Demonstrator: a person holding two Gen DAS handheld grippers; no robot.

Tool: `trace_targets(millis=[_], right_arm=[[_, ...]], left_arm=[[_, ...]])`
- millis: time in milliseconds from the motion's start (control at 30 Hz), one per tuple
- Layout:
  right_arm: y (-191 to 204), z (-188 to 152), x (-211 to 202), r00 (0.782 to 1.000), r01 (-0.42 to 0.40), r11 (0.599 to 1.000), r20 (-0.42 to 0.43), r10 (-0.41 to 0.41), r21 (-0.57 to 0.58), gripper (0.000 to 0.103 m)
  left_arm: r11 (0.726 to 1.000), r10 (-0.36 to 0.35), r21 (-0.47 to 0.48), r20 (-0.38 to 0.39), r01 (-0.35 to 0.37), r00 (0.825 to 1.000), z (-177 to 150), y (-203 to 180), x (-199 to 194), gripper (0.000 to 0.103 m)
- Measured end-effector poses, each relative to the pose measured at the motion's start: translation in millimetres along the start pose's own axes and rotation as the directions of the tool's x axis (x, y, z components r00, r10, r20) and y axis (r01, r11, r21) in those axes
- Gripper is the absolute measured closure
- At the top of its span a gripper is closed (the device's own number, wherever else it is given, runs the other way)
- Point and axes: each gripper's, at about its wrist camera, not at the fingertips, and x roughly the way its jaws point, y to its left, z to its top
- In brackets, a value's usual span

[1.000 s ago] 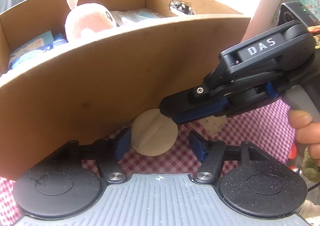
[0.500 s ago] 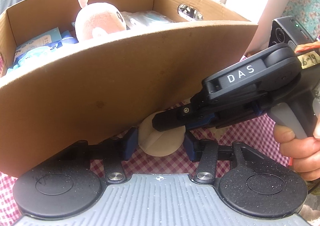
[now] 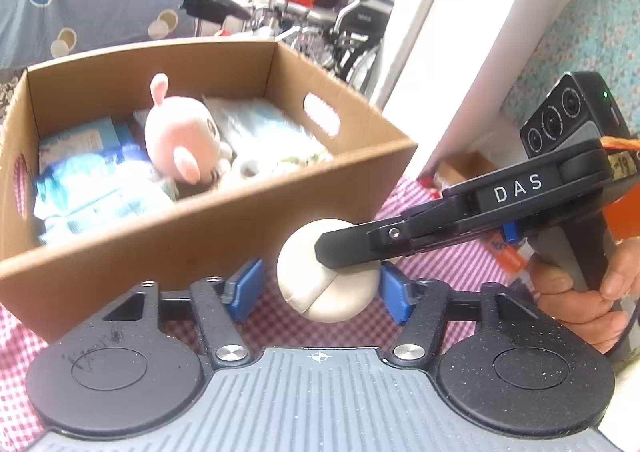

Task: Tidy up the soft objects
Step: 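Lift the wooden coaster into the box and release it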

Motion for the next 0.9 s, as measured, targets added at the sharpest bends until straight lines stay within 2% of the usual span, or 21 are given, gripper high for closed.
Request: trace_targets(millis=[33, 67, 100, 167, 233, 300, 400, 500, 567, 700, 800, 900], right_arm=[[14, 5, -10, 1.000, -0.003, 0.999, 0.026, 0.004, -0.047, 0.096], [23, 10, -17, 0.999, -0.005, 0.997, 0.044, 0.009, -0.079, 0.096], [34, 17, -22, 0.998, -0.006, 0.994, 0.063, 0.013, -0.113, 0.096], [50, 34, -32, 0.995, 0.008, 0.984, 0.100, 0.010, -0.178, 0.096], [57, 53, -39, 0.991, 0.049, 0.972, 0.129, -0.020, -0.231, 0.096], [57, 73, -36, 0.991, 0.077, 0.967, 0.127, -0.046, -0.244, 0.096], [37, 107, -25, 0.992, 0.124, 0.968, 0.060, -0.114, -0.217, 0.096], [10, 130, 9, 0.981, 0.161, 0.975, -0.082, -0.175, -0.152, 0.096], [-10, 131, 37, 0.964, 0.190, 0.976, -0.169, -0.206, -0.107, 0.096], [-39, 133, 71, 0.913, 0.230, 0.972, -0.334, -0.235, -0.053, 0.096], [-48, 132, 87, 0.868, 0.286, 0.955, -0.402, -0.290, -0.073, 0.094], [-49, 128, 98, 0.812, 0.364, 0.917, -0.426, -0.398, -0.163, 0.090]], left_arm=[[1.000, -0.011, -0.004, 0.033, 0.011, 0.999, 5, -1, -12, 0.020], [1.000, -0.013, -0.007, 0.070, 0.014, 0.997, 9, -3, -23, 0.008], [1.000, -0.006, -0.012, 0.117, 0.007, 0.993, 13, -4, -35, 0.001], [0.999, 0.020, -0.032, 0.189, -0.015, 0.982, 22, -3, -53, 0.001], [0.997, 0.066, -0.052, 0.262, -0.055, 0.963, 28, 1, -66, 0.000], [0.993, 0.110, -0.071, 0.287, -0.094, 0.952, 34, 9, -70, 0.000], [0.982, 0.172, -0.119, 0.279, -0.143, 0.945, 36, 29, -71, 0.000], [0.969, 0.224, -0.159, 0.263, -0.187, 0.938, 32, 48, -74, 0.000], [0.960, 0.260, -0.176, 0.263, -0.219, 0.929, 31, 60, -75, 0.000], [0.947, 0.307, -0.185, 0.292, -0.261, 0.906, 28, 78, -80, 0.000], [0.946, 0.306, -0.201, 0.301, -0.254, 0.903, 28, 90, -80, 0.000], [0.947, 0.297, -0.213, 0.291, -0.241, 0.909, 29, 99, -75, 0.000]])
